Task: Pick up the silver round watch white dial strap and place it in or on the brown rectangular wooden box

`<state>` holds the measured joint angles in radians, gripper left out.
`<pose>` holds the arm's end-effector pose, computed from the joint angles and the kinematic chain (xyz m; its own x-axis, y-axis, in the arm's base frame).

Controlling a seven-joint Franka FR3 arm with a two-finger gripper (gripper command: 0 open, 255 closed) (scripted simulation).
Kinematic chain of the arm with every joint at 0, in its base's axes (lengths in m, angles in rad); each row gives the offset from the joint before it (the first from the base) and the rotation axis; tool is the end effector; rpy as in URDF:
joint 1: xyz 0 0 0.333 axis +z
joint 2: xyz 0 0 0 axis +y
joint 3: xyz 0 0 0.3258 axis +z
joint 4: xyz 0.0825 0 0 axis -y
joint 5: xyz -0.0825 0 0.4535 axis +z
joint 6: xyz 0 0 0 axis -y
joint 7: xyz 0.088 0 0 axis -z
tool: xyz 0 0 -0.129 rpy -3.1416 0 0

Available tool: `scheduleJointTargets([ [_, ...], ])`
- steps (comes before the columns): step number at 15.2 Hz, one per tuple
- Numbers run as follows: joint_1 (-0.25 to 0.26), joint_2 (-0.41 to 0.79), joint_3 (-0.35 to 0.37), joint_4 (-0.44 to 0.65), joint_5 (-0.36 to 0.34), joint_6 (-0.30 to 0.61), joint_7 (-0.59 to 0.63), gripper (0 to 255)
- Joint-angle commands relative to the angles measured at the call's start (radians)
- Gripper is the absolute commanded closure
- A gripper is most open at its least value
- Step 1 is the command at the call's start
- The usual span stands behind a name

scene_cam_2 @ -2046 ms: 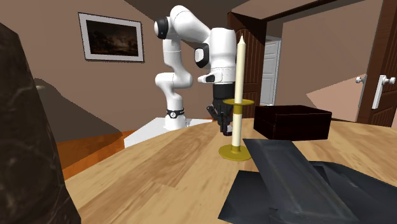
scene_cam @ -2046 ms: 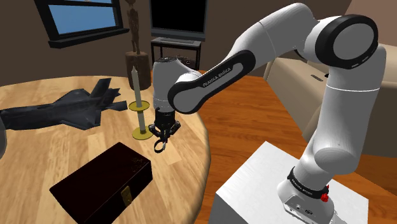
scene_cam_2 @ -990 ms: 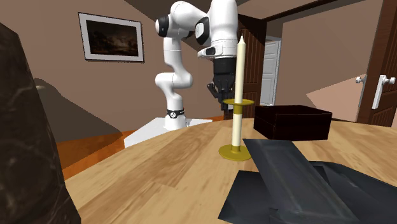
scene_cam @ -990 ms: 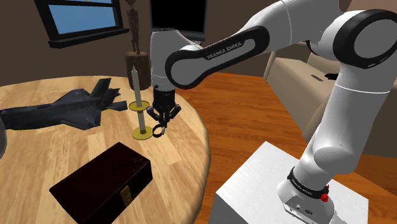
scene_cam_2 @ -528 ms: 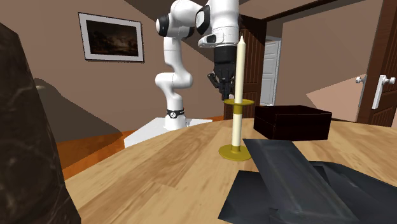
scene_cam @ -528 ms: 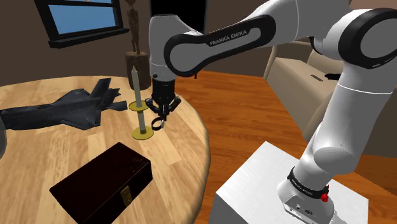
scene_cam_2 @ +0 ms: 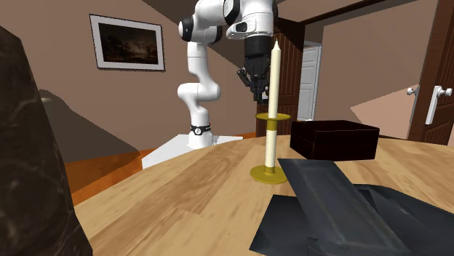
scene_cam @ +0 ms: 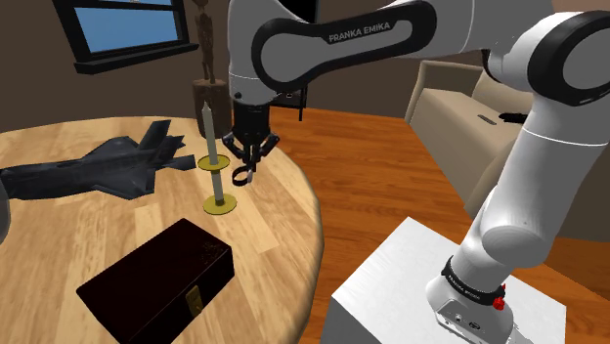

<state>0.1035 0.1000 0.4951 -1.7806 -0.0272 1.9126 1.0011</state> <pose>0.5529 0.3645 0.4708 0.9221 -0.3869 0.0058 -0.3861 -0.9212 -0.0488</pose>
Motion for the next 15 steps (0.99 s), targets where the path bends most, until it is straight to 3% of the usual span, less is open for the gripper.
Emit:
scheduleJointTargets([
  [1, 0.0, 0.001, 0.0, 0.027, 0.0, -0.026, 0.0, 255],
  [9, 0.129, 0.101, 0.074, 0.153, -0.071, -0.069, 0.21, 255],
  [15, 0.258, 0.224, 0.109, 0.311, -0.153, -0.128, 0.366, 255],
])
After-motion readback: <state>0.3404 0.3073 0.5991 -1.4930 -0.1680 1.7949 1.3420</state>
